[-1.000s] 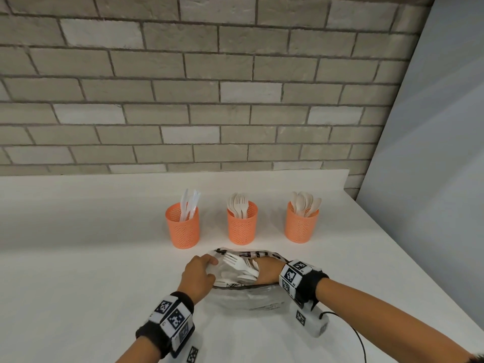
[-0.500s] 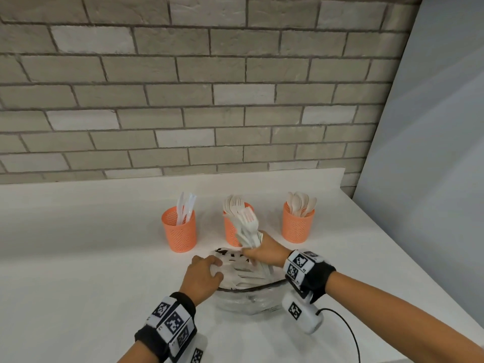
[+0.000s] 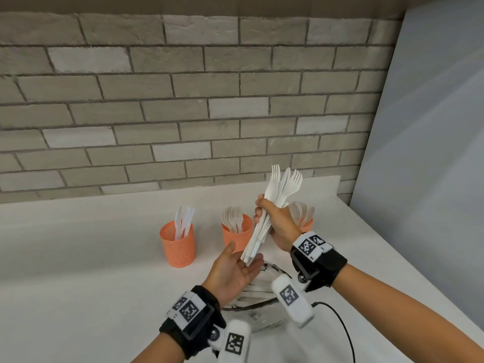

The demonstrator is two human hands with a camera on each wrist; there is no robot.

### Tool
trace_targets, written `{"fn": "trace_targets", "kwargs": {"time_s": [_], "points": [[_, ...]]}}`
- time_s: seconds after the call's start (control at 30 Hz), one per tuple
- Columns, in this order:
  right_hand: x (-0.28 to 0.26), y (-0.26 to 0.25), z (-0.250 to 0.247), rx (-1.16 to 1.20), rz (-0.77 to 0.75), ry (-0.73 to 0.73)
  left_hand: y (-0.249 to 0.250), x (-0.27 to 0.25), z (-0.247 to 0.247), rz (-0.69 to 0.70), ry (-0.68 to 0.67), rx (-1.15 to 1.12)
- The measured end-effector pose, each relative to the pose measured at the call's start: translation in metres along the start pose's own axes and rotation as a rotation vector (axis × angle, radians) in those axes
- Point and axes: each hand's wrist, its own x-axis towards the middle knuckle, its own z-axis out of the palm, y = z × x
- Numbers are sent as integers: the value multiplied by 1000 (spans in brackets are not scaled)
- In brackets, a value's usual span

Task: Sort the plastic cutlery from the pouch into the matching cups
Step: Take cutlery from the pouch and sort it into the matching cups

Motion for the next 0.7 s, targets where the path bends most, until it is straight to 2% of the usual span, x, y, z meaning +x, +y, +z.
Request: {"fn": "trace_targets", "kwargs": {"time_s": [0.17,0.27,0.37,0.5,0.7], "points": [[-5,11,8,-159,-194,149,-3,4,14,-81,-34,-176],[-8,20,11,-238,-290,177,4,3,27,-36,-47,-224],[-9,30,12,-234,-289,195,6,2,34,-6,-11,-206],[-4,37,11,-231,-309,220,2,6,26,-84,36,-160],[-5,64,8,-245,-264,216,10,3,28,-65,-23,-96]]}}
